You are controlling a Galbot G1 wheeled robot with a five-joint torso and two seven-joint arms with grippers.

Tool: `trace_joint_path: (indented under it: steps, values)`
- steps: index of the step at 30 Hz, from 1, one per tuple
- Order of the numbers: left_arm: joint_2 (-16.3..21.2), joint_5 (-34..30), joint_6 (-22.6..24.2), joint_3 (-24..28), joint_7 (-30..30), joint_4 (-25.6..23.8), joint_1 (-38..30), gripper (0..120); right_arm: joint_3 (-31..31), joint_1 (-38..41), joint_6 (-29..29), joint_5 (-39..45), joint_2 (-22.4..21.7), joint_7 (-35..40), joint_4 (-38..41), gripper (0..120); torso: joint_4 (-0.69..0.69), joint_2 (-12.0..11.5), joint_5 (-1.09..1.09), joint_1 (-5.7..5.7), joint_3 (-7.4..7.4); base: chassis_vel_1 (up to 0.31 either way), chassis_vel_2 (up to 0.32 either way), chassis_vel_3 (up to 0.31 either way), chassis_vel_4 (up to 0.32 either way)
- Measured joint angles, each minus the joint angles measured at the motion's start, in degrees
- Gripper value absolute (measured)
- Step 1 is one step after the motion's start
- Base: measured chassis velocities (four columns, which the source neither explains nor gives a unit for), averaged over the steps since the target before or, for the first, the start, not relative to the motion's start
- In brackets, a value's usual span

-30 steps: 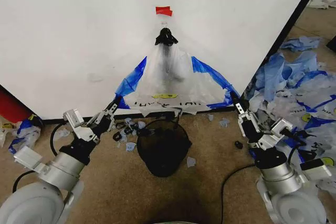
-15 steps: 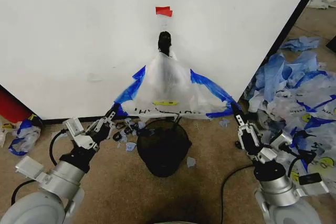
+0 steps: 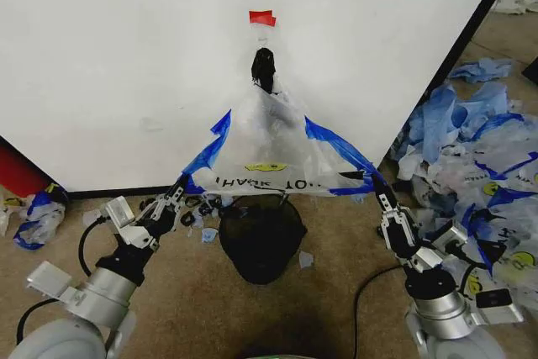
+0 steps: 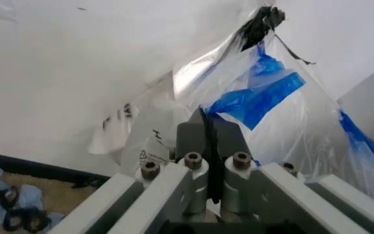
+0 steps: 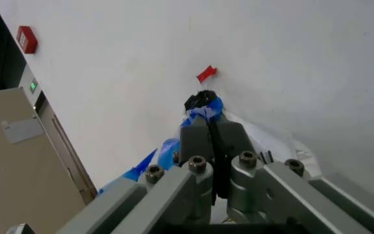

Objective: Pick up the garbage bag from the wall and place it over the trash bin.

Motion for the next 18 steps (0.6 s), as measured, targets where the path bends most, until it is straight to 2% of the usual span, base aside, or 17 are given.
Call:
trace_joint_path:
  steps: [10,18]
  values:
    - [-2.04,3.09,-1.24,-0.18,0.45,0.01,2.53,0,0.59,-2.42,2.19,-1.36,1.68,-3.95,-1.93,0,0.00,0.00,0.00,0.00,0.00,0.000,0.000,0.000,0.000]
    - [-2.25,3.97,-1.90,-0.99,0.53,0.01,3.05,0,0.78,-1.71,2.25,-1.97,1.62,-3.55,-1.45,0,0.00,0.00,0.00,0.00,0.00,0.000,0.000,0.000,0.000]
